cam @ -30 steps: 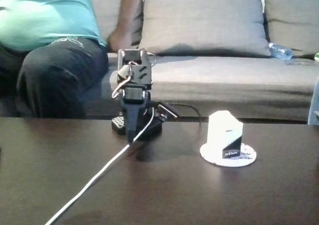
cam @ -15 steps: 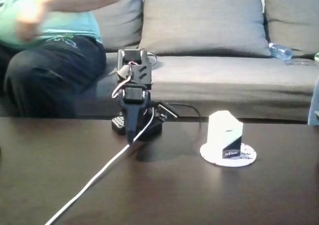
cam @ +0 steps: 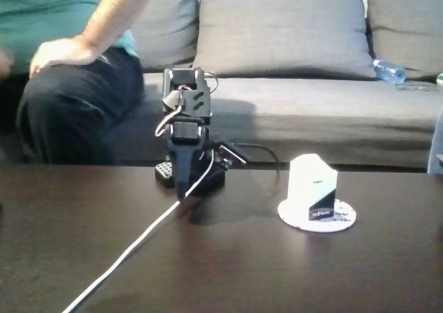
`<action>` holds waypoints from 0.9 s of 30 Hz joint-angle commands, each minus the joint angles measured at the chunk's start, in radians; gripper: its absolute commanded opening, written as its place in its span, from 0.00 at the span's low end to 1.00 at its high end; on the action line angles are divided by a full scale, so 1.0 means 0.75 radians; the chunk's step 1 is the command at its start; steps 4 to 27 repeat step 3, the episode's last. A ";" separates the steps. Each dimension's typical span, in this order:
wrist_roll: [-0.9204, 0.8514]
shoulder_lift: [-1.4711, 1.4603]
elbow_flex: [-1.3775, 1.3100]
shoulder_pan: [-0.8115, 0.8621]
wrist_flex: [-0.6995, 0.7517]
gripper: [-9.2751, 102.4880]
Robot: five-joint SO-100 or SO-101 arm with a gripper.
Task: Grasp a servo box and put it on the zirlivani.
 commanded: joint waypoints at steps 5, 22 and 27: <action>-0.006 -0.010 -0.035 -0.006 0.002 0.09; -0.006 -0.010 -0.035 -0.006 0.002 0.09; -0.006 -0.010 -0.035 -0.006 0.002 0.09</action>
